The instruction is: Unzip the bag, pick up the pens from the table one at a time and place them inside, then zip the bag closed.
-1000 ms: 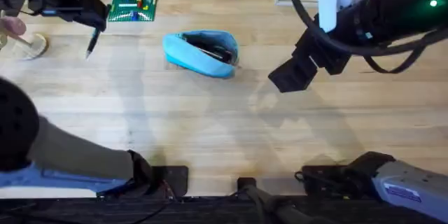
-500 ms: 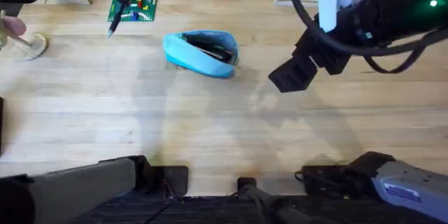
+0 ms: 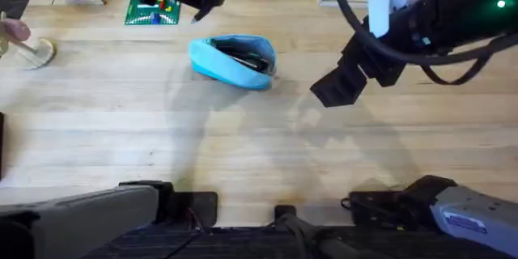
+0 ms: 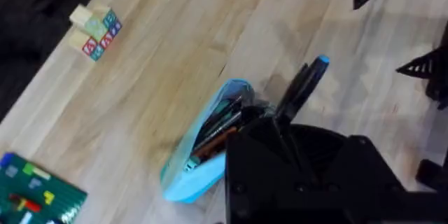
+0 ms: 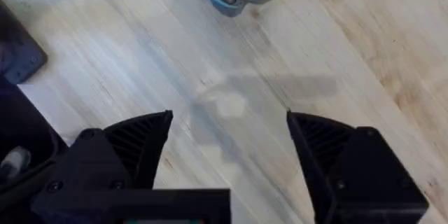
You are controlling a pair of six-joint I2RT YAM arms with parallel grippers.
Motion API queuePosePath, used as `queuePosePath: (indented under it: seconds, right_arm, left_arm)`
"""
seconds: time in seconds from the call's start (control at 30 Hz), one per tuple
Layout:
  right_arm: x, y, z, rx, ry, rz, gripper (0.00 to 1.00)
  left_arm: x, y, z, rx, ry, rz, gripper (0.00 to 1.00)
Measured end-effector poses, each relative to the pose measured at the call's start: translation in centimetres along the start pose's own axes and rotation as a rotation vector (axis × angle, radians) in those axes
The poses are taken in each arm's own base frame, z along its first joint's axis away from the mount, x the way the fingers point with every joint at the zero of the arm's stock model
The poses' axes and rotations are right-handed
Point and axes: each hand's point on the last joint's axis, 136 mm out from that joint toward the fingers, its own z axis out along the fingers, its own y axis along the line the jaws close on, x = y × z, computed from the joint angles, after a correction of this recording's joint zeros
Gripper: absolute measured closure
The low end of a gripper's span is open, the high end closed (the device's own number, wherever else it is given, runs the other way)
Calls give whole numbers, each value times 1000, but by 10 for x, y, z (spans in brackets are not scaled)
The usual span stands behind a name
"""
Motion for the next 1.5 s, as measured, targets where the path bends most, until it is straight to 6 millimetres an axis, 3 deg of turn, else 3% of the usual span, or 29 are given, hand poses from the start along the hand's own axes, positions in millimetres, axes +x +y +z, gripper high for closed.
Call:
queuePosePath:
  seconds: [0.7, 1.07, 1.5]
  right_arm:
    - [0, 0, 0, 0, 0, 0, 3]
    - [0, 0, 0, 0, 0, 0, 4]
    - [0, 0, 0, 0, 0, 2, 3]
  left_arm:
    - [-3, -7, 9, 86, -51, 251, 958]
    - [22, 17, 52, 203, -21, 177, 958]
    - [39, 28, 79, 271, -8, 154, 958]
